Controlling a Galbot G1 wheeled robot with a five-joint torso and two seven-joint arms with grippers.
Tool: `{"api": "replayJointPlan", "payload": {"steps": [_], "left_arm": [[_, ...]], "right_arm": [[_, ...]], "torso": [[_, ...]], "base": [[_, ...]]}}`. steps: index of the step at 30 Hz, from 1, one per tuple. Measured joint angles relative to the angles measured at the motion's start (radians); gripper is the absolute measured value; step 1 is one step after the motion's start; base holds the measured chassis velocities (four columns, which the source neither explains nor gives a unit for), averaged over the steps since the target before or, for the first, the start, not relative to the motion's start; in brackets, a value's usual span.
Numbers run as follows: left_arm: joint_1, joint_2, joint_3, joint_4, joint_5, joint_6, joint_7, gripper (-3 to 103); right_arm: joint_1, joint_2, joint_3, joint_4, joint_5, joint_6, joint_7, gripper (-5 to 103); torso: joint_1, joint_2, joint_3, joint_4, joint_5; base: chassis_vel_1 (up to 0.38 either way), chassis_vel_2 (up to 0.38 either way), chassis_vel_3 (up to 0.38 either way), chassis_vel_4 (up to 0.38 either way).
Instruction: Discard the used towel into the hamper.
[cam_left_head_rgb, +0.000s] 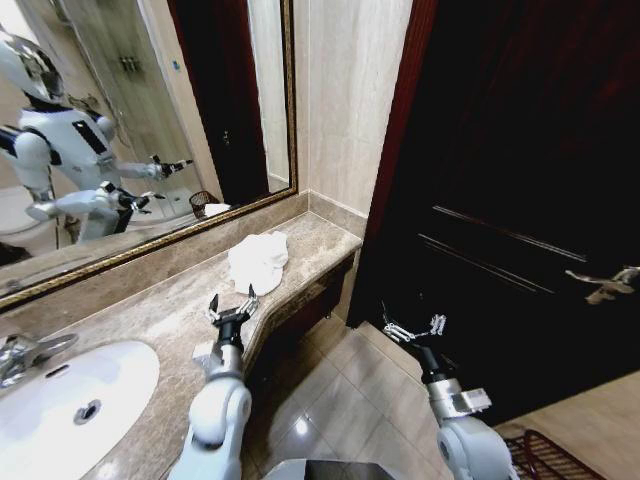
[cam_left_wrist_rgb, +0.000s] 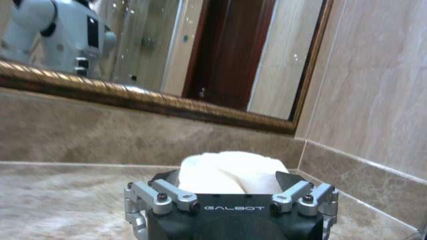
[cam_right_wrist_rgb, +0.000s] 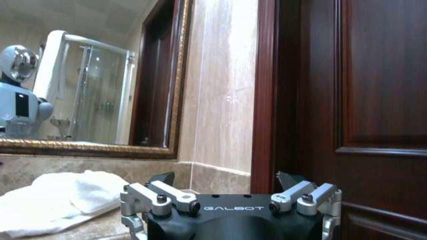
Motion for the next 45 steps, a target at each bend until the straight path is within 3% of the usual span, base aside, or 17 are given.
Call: {"api": "replayJointPlan", "payload": {"steps": [3, 7, 14, 22, 23, 25, 26, 28, 31, 32, 40, 41, 44, 45], "left_arm": [[-0.056, 0.000, 0.005, 0.058, -0.013, 0.008, -0.012, 98], [-0.247, 0.000, 0.055, 0.224, -0.019, 0.031, -0.048, 97], [-0.436, 0.000, 0.086, 0.404, 0.007, 0.031, -0.076, 97], [-0.543, 0.000, 0.095, 0.535, 0.016, 0.067, -0.132, 96], [-0.553, 0.000, 0.096, 0.549, 0.013, 0.077, -0.138, 101], [-0.562, 0.000, 0.096, 0.564, 0.011, 0.084, -0.141, 101], [-0.573, 0.000, 0.096, 0.579, 0.006, 0.090, -0.141, 94], [-0.576, 0.000, 0.096, 0.583, 0.003, 0.092, -0.140, 94], [-0.581, 0.012, 0.097, 0.597, -0.016, 0.094, -0.129, 78], [-0.581, 0.012, 0.097, 0.597, -0.016, 0.094, -0.129, 78], [-0.546, 0.051, 0.093, 0.564, -0.037, 0.091, -0.112, 45], [-0.546, 0.051, 0.093, 0.564, -0.037, 0.091, -0.112, 45], [-0.537, 0.064, 0.089, 0.552, -0.044, 0.086, -0.107, 29], [-0.537, 0.064, 0.089, 0.552, -0.044, 0.086, -0.107, 29]], "right_arm": [[0.007, 0.001, 0.000, -0.016, -0.001, -0.003, 0.003, 100], [0.012, -0.006, 0.003, -0.052, -0.005, -0.008, 0.011, 100], [0.004, -0.015, 0.012, -0.066, -0.005, -0.009, 0.015, 100], [0.002, -0.011, 0.017, -0.074, -0.005, -0.007, 0.016, 100], [0.002, -0.009, 0.017, -0.074, -0.006, -0.006, 0.016, 100], [0.001, -0.006, 0.017, -0.075, -0.006, -0.005, 0.016, 100], [0.000, -0.002, 0.017, -0.076, -0.008, -0.001, 0.016, 100], [0.000, -0.002, 0.017, -0.076, -0.008, 0.000, 0.016, 100], [-0.006, 0.005, 0.017, -0.078, -0.012, 0.007, 0.016, 100], [-0.006, 0.005, 0.017, -0.078, -0.012, 0.007, 0.016, 100], [-0.003, 0.018, 0.010, -0.083, -0.021, 0.014, 0.012, 100], [-0.003, 0.018, 0.010, -0.083, -0.021, 0.014, 0.012, 100], [-0.010, 0.020, 0.009, -0.082, -0.024, 0.018, 0.011, 100], [-0.010, 0.020, 0.009, -0.082, -0.024, 0.018, 0.011, 100]], "torso": [[0.000, 0.000, 0.000, 0.0002, 0.0003], [0.000, 0.000, 0.000, 0.0000, 0.0000], [0.000, 0.000, 0.000, 0.0000, -0.0003], [0.000, 0.000, 0.000, 0.0002, 0.0000], [0.000, 0.000, 0.000, 0.0002, 0.0002], [0.000, 0.000, 0.000, 0.0002, 0.0000], [0.000, 0.000, 0.000, 0.0002, 0.0000], [0.000, 0.000, 0.000, 0.0002, 0.0001], [0.000, 0.000, 0.000, -0.0001, 0.0001], [0.000, 0.000, 0.000, -0.0001, 0.0001], [0.000, 0.000, 0.000, 0.0002, 0.0001], [0.000, 0.000, 0.000, 0.0002, 0.0001], [0.000, 0.000, 0.000, 0.0001, 0.0000], [0.000, 0.000, 0.000, 0.0001, 0.0000]], "base": [[0.000, 0.000, 0.000, 0.000], [0.000, 0.000, 0.000, 0.000], [0.000, 0.000, 0.000, 0.000], [0.000, 0.000, 0.000, 0.000], [0.000, 0.000, 0.000, 0.000], [0.000, 0.000, 0.000, 0.000], [0.000, 0.000, 0.000, 0.000], [0.000, 0.000, 0.000, 0.000], [0.000, 0.000, 0.000, 0.000], [0.000, 0.000, 0.000, 0.000], [0.000, 0.000, 0.000, 0.000], [0.000, 0.000, 0.000, 0.000], [0.000, 0.000, 0.000, 0.000], [0.000, 0.000, 0.000, 0.000]]}}
